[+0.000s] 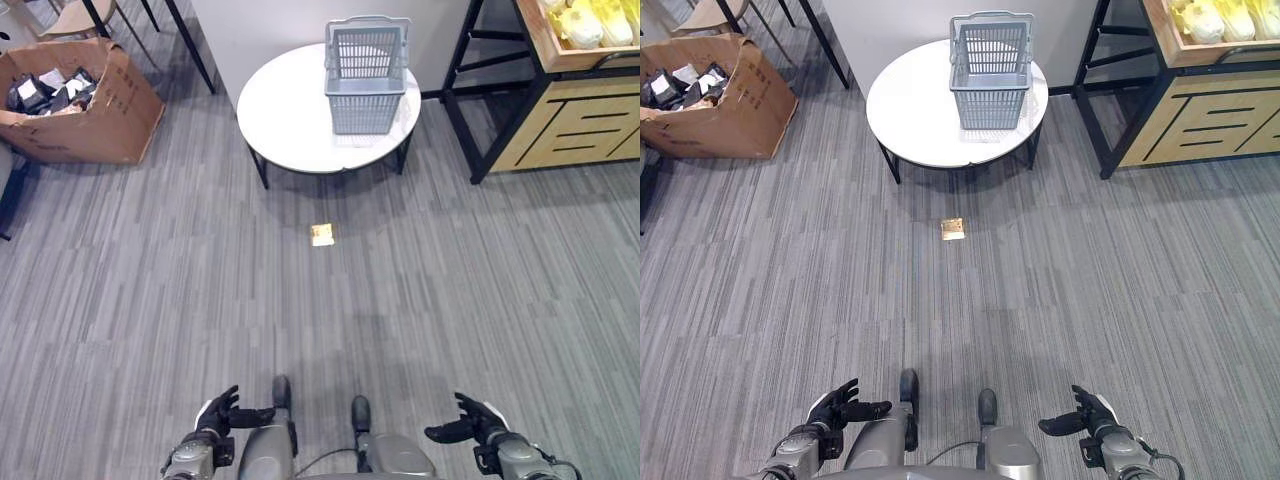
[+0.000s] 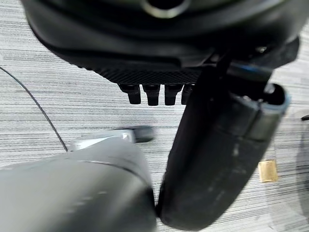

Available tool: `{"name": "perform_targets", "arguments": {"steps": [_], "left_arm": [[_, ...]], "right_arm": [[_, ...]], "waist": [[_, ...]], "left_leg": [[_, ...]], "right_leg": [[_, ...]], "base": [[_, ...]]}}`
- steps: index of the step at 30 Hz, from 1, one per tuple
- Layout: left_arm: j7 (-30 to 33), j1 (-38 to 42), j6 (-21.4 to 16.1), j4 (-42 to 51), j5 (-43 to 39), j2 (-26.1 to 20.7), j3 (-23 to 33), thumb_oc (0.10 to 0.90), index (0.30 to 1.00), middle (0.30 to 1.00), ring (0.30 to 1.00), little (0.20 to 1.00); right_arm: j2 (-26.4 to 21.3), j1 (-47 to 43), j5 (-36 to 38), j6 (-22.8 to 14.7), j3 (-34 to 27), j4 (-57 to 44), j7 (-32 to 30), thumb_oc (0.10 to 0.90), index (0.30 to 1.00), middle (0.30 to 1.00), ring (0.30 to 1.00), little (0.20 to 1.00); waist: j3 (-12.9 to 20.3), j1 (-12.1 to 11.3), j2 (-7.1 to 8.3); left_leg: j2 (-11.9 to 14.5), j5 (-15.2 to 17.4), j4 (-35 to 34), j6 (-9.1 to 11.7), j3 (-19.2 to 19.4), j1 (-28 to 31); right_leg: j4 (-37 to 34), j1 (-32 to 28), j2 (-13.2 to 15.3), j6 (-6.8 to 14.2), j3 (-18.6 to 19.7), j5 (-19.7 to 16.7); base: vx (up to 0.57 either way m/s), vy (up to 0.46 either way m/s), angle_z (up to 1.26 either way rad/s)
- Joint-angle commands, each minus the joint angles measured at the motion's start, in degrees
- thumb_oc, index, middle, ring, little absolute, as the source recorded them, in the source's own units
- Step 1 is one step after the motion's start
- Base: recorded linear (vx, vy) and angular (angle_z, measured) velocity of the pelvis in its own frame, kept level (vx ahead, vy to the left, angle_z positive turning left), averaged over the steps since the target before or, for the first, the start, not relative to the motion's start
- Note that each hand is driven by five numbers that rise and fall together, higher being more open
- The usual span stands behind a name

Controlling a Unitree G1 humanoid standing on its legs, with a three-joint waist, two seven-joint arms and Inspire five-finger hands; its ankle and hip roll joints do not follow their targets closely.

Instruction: Get the vegetables into the basket

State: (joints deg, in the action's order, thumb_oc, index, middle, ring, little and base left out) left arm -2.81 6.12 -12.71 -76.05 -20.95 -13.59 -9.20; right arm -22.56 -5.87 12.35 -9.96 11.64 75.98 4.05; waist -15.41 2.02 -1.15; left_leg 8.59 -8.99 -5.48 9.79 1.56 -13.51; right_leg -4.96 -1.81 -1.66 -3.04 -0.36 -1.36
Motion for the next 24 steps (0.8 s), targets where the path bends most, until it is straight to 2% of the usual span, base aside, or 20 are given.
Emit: {"name": "perform_targets", "arguments": {"steps": [1, 2, 4, 5, 6, 7, 8, 11, 12, 14, 15, 16, 17, 18, 20, 21, 23, 24], "left_arm": [[0.1, -1.9, -1.5, 0.7, 0.1, -2.1, -1.1, 0.9, 1.0, 1.0, 1.0, 1.0], [-0.9, -2.8, -1.3, 1.0, 0.7, -2.0, -1.2, 0.9, 1.0, 1.0, 1.0, 1.0], [-1.0, -3.0, -1.4, 0.9, 1.1, -2.1, -1.3, 0.9, 1.0, 1.0, 1.0, 1.0], [-1.1, -2.9, -1.4, 0.7, 1.5, -2.2, -1.5, 0.9, 1.0, 1.0, 1.0, 1.0], [-1.1, -2.6, -1.2, 0.4, 1.9, -2.8, -1.2, 0.9, 1.0, 1.0, 1.0, 1.0], [-1.1, -2.6, -1.2, 0.4, 1.9, -2.8, -1.2, 0.9, 1.0, 1.0, 1.0, 1.0], [-1.0, -2.5, -1.5, 0.7, 1.9, -3.4, -1.1, 0.9, 1.0, 1.0, 1.0, 1.0], [-1.0, -2.2, -1.5, 1.0, 1.9, -4.1, -0.6, 0.9, 1.0, 1.0, 1.0, 1.0], [-0.8, -2.0, -1.5, 1.3, 1.7, -4.5, -0.2, 0.9, 1.0, 1.0, 1.0, 1.0], [-0.5, -1.7, -1.6, 1.2, 1.5, -5.1, 0.2, 0.9, 1.0, 1.0, 1.0, 1.0], [-0.5, -1.7, -1.6, 1.2, 1.5, -5.1, 0.2, 0.9, 1.0, 1.0, 1.0, 1.0], [-0.4, -1.5, -1.5, 1.8, 1.0, -5.4, 0.3, 0.9, 1.0, 1.0, 1.0, 1.0], [-0.4, -1.5, -1.5, 1.8, 1.0, -5.4, 0.3, 0.9, 1.0, 1.0, 1.0, 1.0], [-0.6, -1.7, -1.5, 1.9, 0.5, -5.4, 0.3, 0.9, 1.0, 1.0, 1.0, 1.0], [-0.8, -1.7, -1.1, 1.7, 0.1, -5.4, 0.7, 0.9, 1.0, 1.0, 1.0, 1.0], [-0.8, -1.7, -1.1, 1.5, -0.1, -5.3, 0.7, 0.9, 1.0, 1.0, 1.0, 1.0], [-0.8, -1.3, -1.0, 1.1, -0.6, -5.1, 1.1, 0.9, 1.0, 1.0, 1.0, 1.0], [-0.9, -1.3, -1.0, 1.1, -0.6, -5.1, 1.1, 0.9, 1.0, 1.0, 1.0, 1.0]], "right_arm": [[-2.9, 2.6, 2.1, -1.8, 0.6, -3.2, -0.2, 0.9, 1.0, 1.0, 1.0, 1.0], [-2.8, 3.2, 1.6, -1.7, 0.3, -3.1, 0.4, 0.9, 1.0, 1.0, 1.0, 1.0], [-2.6, 3.8, 1.5, -1.8, 0.1, -3.1, 0.3, 0.9, 1.0, 1.0, 1.0, 1.0], [-2.3, 4.0, 1.5, -1.7, -0.1, -3.0, 0.4, 0.9, 1.0, 1.0, 1.0, 1.0], [-1.7, 4.4, 1.5, -1.5, -0.4, -3.2, 0.7, 0.9, 1.0, 1.0, 1.0, 1.0], [-1.7, 4.4, 1.5, -1.5, -0.4, -3.2, 0.7, 0.9, 1.0, 1.0, 1.0, 1.0], [-1.1, 4.5, 1.3, -1.2, -0.2, -3.0, 0.9, 0.9, 1.0, 1.0, 1.0, 1.0], [-0.1, 4.1, 0.3, -0.8, 0.4, -2.5, 1.1, 0.9, 1.0, 1.0, 1.0, 1.0], [0.4, 3.6, 0.9, -0.8, 0.4, -3.2, 1.1, 0.9, 1.0, 1.0, 1.0, 1.0], [0.8, 2.9, 1.1, -0.9, 1.0, -4.6, 1.0, 0.9, 1.0, 1.0, 1.0, 1.0], [0.8, 2.9, 1.1, -0.9, 1.0, -4.6, 1.0, 0.9, 1.0, 1.0, 1.0, 1.0], [0.9, 2.0, 1.2, -1.1, 1.6, -5.6, 0.9, 0.9, 1.0, 1.0, 1.0, 1.0], [0.8, 2.0, 1.2, -1.1, 1.6, -5.6, 0.9, 0.9, 1.0, 1.0, 1.0, 1.0], [0.9, 1.4, 1.2, -1.2, 2.1, -6.1, 0.8, 0.9, 1.0, 1.0, 1.0, 1.0], [0.8, 0.8, 1.2, -1.2, 2.4, -6.6, 0.7, 0.9, 1.0, 1.0, 1.0, 1.0], [0.8, 0.6, 1.3, -1.2, 2.4, -6.5, 0.6, 0.9, 1.0, 1.0, 1.0, 1.0], [0.8, -0.1, 1.7, -1.4, 2.4, -6.6, 0.5, 0.9, 1.0, 1.0, 1.0, 1.0], [0.7, -0.1, 1.7, -1.4, 2.4, -6.6, 0.5, 0.9, 1.0, 1.0, 1.0, 1.0]], "waist": [[3.0, -0.7, 0.21], [4.1, -0.9, 0.43], [4.5, -0.9, 0.73], [4.8, -0.8, 1.01], [5.4, -0.3, 2.09], [5.4, -0.4, 2.17], [5.9, -0.5, 3.14], [6.3, -1.0, 4.43], [6.3, -1.3, 5.08], [6.1, -1.6, 5.42], [6.1, -1.6, 5.42], [5.5, -2.1, 5.1], [5.4, -2.1, 5.1], [5.0, -2.5, 4.71], [4.6, -2.6, 4.43], [4.3, -2.4, 4.2], [3.7, -1.9, 3.58], [3.5, -1.7, 3.53]], "left_leg": [[0.1, -5.4, 2.8, -1.2, 0.8, -2.2], [0.2, -4.1, 3.2, -1.8, 1.9, -1.0], [0.1, -4.1, 3.1, -2.0, 2.9, -0.5], [0.0, -4.0, 3.1, -2.2, 3.7, -0.2], [-1.0, -2.3, 4.2, -3.6, 5.7, 0.4], [-1.1, -2.2, 4.3, -3.6, 5.8, 0.4], [-1.8, -0.5, 5.0, -4.7, 7.4, 0.8], [-3.4, 2.3, 7.3, -6.2, 9.0, 0.3], [-4.2, 3.9, 8.3, -7.0, 9.6, 0.1], [-4.7, 4.3, 8.0, -7.5, 9.9, 0.4], [-4.7, 4.3, 8.0, -7.5, 9.9, 0.4], [-5.0, 5.1, 7.6, -8.4, 9.9, 1.5], [-5.0, 5.1, 7.6, -8.4, 9.9, 1.5], [-5.5, 6.3, 6.8, -9.1, 10.2, 3.8], [-6.1, 7.1, 5.8, -9.5, 10.5, 6.5], [-6.1, 7.4, 5.4, -9.6, 10.5, 7.4], [-5.7, 8.2, 4.5, -9.1, 10.6, 9.6], [-5.7, 8.3, 4.5, -9.0, 10.4, 9.8]], "right_leg": [[7.8, -4.8, 4.0, 7.5, 3.4, 6.2], [7.5, -6.4, 4.6, 8.1, 4.9, 7.0], [7.4, -6.8, 5.5, 8.4, 4.9, 7.2], [7.7, -6.5, 6.1, 9.0, 5.1, 6.9], [8.5, -5.7, 8.1, 10.7, 6.1, 4.6], [8.5, -5.7, 8.1, 10.8, 6.1, 4.6], [8.8, -4.6, 9.8, 12.1, 7.5, 1.3], [9.4, -2.9, 12.2, 14.1, 8.7, -4.3], [10.7, -1.8, 13.1, 14.8, 9.0, -7.6], [12.6, -0.3, 13.0, 15.2, 8.5, -10.6], [12.6, -0.3, 13.0, 15.2, 8.5, -10.6], [16.9, 1.5, 12.5, 14.7, 6.2, -12.0], [17.0, 1.5, 12.5, 14.7, 6.2, -12.0], [20.7, 2.9, 12.8, 14.0, 2.2, -12.0], [22.2, 5.6, 13.3, 13.4, -1.5, -12.5], [22.3, 6.9, 13.1, 13.1, -2.4, -11.8], [19.1, 10.8, 12.2, 12.3, -5.3, -7.3], [19.3, 10.5, 12.2, 12.3, -5.5, -7.0]], "base": [[0.41, 0.262, -0.7], [0.38, 0.288, -0.81], [0.21, 0.2, -0.79], [0.19, 0.281, -0.73], [0.19, 0.282, -0.67], [0.22, 0.339, -0.53], [0.14, 0.233, -0.41], [0.15, 0.265, -0.53], [0.13, 0.252, -0.22], [0.09, 0.171, -0.01], [0.08, 0.173, 0.0], [0.04, 0.122, -0.02], [0.13, 0.272, -0.09], [0.13, 0.207, -0.09], [0.16, 0.18, -0.29], [0.18, 0.092, -0.33], [0.18, 0.044, -0.11], [0.23, -0.033, 0.01]]}}
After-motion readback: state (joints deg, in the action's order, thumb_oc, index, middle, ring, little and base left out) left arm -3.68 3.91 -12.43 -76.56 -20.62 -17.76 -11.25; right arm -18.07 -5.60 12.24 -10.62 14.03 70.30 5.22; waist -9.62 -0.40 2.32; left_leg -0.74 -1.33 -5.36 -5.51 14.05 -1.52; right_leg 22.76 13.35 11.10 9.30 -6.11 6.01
